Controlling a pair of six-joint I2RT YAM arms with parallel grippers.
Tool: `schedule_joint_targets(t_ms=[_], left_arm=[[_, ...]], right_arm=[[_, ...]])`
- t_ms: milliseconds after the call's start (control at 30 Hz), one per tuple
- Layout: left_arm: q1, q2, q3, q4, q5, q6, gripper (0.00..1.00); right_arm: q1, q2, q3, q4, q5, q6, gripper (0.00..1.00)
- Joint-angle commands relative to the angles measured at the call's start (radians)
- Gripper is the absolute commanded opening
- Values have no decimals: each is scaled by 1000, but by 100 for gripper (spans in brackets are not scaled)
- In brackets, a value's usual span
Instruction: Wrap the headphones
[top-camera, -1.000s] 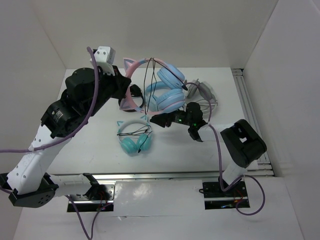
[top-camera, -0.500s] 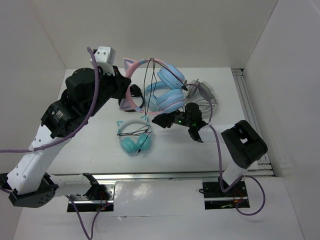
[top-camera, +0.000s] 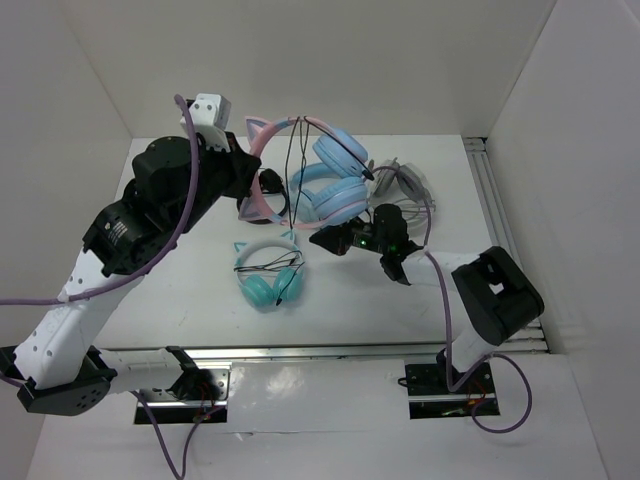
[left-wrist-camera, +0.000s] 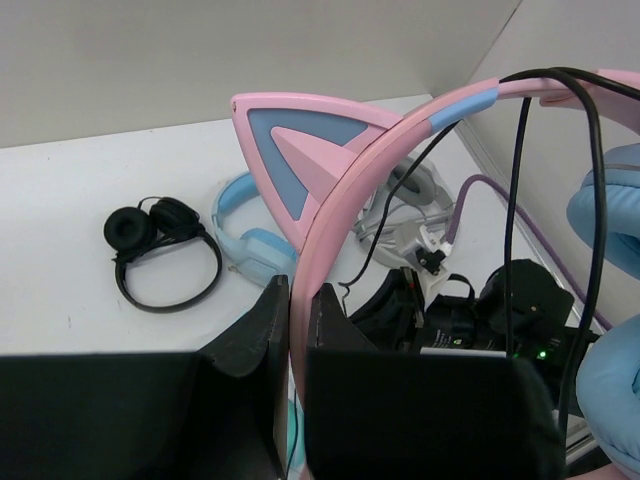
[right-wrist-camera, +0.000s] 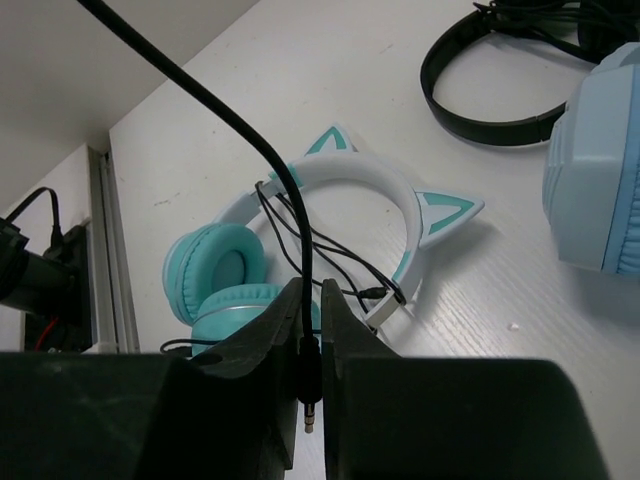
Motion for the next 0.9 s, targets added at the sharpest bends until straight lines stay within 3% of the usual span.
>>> schedule_joint_targets(t_ms=[0, 200, 433, 667, 867], left_arm=[[2, -31, 0, 111, -20, -15, 0], [14, -22, -20, 90, -106, -52, 0], [137, 31, 46, -18, -126, -136, 0], [241, 42, 17, -32, -146, -189, 0], [273, 82, -3, -32, -256, -169, 0]], right_arm=[[-5, -49, 13, -43, 21, -44, 3], [82, -173, -66, -114, 238, -65, 0], [267, -427, -194, -235, 551, -99, 0], [471, -580, -194, -381, 722, -99, 0], [626, -633, -136, -493, 811, -108, 0]])
